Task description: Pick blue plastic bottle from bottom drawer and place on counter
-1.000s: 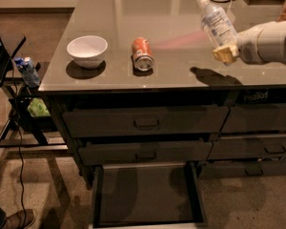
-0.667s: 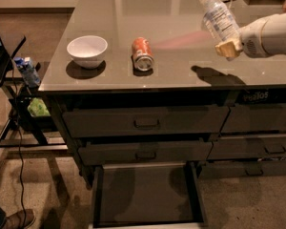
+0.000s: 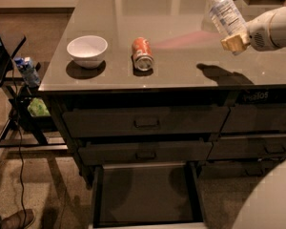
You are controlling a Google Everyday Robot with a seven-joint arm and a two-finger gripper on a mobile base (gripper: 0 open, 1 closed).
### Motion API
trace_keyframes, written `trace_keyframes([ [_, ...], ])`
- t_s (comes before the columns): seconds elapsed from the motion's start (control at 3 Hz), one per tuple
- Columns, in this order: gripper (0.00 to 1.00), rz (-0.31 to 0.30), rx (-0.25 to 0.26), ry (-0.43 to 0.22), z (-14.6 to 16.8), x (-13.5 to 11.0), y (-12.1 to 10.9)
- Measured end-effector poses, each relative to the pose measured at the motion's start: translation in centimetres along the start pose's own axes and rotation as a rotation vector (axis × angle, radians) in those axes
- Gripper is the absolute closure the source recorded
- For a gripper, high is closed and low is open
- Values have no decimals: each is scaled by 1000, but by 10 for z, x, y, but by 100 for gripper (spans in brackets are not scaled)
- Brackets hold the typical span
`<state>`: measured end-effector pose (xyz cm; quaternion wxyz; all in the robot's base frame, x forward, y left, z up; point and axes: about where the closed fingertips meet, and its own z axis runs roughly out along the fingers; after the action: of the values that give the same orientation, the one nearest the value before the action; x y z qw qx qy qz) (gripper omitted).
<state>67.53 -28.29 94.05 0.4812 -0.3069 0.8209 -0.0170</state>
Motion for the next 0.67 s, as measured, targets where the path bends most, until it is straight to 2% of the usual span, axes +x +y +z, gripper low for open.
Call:
trace_keyframes([
  [0.33,100,-16,-70,37,8,2,12],
  [0.67,100,-42,-206,112,14,23,40],
])
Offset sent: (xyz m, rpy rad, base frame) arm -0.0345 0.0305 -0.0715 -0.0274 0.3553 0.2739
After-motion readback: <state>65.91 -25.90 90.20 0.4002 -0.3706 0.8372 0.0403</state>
